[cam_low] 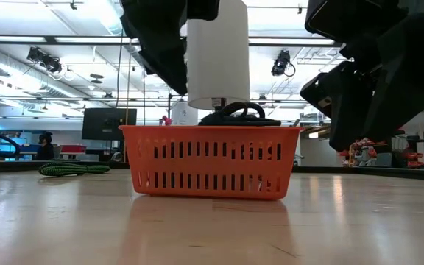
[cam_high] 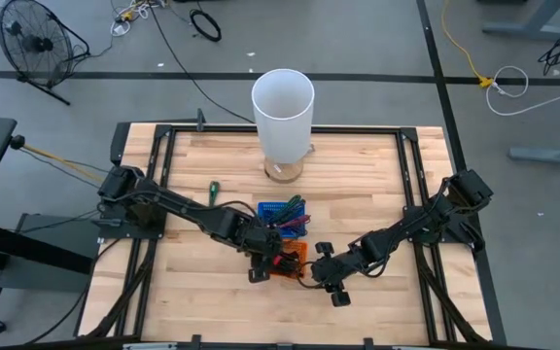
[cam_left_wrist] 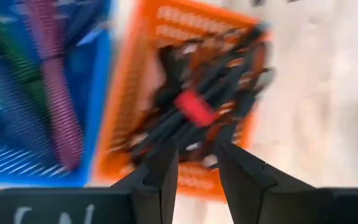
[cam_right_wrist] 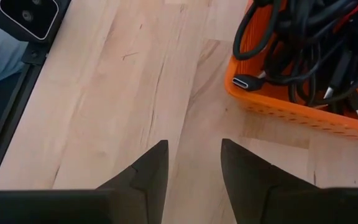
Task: Pick & Place USB Port
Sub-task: Put the green charger cable into the blue bin
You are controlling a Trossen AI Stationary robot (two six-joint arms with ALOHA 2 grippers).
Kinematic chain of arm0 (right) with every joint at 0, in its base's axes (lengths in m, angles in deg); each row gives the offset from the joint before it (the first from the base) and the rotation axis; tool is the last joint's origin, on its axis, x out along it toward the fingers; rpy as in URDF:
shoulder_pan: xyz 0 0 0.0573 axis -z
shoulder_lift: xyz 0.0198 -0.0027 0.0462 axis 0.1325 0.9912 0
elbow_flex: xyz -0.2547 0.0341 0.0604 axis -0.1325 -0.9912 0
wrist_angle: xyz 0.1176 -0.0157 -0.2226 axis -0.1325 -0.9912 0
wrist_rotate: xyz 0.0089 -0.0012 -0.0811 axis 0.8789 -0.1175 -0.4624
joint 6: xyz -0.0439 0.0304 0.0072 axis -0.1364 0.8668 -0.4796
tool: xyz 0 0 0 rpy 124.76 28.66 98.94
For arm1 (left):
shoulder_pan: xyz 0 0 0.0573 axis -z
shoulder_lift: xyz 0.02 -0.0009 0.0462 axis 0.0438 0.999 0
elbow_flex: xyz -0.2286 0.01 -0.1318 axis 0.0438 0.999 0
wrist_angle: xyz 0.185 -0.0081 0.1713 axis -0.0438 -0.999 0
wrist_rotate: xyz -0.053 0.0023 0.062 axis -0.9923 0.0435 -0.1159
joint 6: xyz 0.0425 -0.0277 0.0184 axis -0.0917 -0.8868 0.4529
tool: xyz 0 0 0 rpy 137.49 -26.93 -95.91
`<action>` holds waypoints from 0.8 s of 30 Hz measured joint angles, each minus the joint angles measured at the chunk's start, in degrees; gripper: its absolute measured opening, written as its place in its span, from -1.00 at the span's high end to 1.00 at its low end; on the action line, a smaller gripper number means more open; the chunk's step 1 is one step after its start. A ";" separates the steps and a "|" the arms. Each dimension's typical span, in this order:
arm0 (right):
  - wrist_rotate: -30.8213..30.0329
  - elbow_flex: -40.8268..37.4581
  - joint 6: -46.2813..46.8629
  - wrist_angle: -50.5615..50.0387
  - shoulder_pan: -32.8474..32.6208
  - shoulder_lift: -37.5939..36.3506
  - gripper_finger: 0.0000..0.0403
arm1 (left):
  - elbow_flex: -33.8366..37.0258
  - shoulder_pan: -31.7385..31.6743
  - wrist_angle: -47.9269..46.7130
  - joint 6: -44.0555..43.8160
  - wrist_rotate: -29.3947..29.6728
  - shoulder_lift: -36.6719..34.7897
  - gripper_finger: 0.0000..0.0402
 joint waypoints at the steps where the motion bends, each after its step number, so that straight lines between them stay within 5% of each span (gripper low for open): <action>1: 0.00 0.00 0.00 0.02 0.00 0.00 0.28 | 0.00 -0.24 -1.39 -0.10 1.25 -0.49 0.43; 9: 0.00 0.00 -0.02 -0.09 0.00 0.00 0.28 | -0.04 -3.38 -18.69 -14.19 13.71 -5.02 0.53; 15: 0.02 0.02 -0.20 -0.08 0.00 0.00 0.28 | 0.57 -7.09 -33.84 -26.59 15.09 -5.13 0.54; 24: 0.02 0.02 -0.22 0.20 0.00 0.02 0.28 | 9.74 -13.42 -34.66 -36.97 11.59 -4.98 0.54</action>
